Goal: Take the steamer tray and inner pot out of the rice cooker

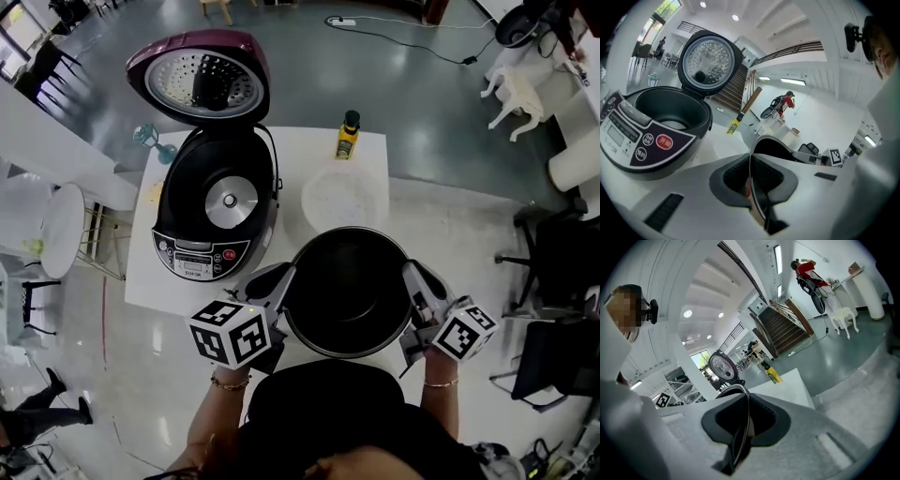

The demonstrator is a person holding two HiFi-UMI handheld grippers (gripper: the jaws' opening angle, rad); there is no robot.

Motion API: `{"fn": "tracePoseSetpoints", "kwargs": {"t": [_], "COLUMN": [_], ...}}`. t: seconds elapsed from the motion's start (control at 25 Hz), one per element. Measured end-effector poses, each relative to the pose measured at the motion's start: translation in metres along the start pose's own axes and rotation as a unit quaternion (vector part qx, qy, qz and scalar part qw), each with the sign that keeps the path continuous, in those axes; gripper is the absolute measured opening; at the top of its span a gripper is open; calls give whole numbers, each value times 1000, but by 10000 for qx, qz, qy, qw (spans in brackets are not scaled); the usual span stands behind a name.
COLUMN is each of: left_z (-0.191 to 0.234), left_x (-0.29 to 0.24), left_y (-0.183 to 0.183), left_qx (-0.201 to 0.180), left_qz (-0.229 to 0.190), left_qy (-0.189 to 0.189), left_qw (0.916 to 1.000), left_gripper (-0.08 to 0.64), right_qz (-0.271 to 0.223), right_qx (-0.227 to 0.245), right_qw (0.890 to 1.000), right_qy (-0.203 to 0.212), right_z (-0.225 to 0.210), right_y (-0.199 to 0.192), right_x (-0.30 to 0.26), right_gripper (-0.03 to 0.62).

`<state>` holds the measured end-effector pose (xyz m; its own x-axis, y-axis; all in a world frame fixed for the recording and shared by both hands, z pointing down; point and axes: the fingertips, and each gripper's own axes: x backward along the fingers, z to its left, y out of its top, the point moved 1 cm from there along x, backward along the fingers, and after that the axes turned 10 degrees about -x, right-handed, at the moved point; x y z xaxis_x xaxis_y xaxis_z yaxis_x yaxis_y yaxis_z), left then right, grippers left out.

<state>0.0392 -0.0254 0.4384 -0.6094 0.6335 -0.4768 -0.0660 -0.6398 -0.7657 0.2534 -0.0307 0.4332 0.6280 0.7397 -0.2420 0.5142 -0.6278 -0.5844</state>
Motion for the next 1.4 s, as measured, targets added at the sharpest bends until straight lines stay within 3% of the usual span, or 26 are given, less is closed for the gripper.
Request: {"fn": "tracePoseSetpoints", "kwargs": {"t": [0.24, 0.4, 0.6, 0.84, 1.4], "left_z": [10, 18, 26, 32, 45], "left_x": [-11, -20, -31, -45, -63], "left_y": [-30, -47, -63, -76, -71], "left_qx": [193, 122, 455, 108, 186], "left_qz": [315, 549, 747, 1067, 1085], "left_qy": [99, 224, 83, 250, 223], "left_qw": [9993, 9982, 9961, 9939, 9937], "left_gripper": [21, 21, 21, 21, 21], "right_qz": [236, 340, 434, 510, 513], "right_qx": [-334, -453, -718, -919, -963], "right_qw": [9991, 9982, 9960, 9934, 9929], "right_qy": [-142, -211, -311, -451, -471], "right_z": [-26, -43, -63, -82, -90], "right_y": [-26, -39, -54, -64, -54], "right_x": [-2, -8, -10, -14, -29], "right_gripper": [25, 25, 25, 25, 25]}}
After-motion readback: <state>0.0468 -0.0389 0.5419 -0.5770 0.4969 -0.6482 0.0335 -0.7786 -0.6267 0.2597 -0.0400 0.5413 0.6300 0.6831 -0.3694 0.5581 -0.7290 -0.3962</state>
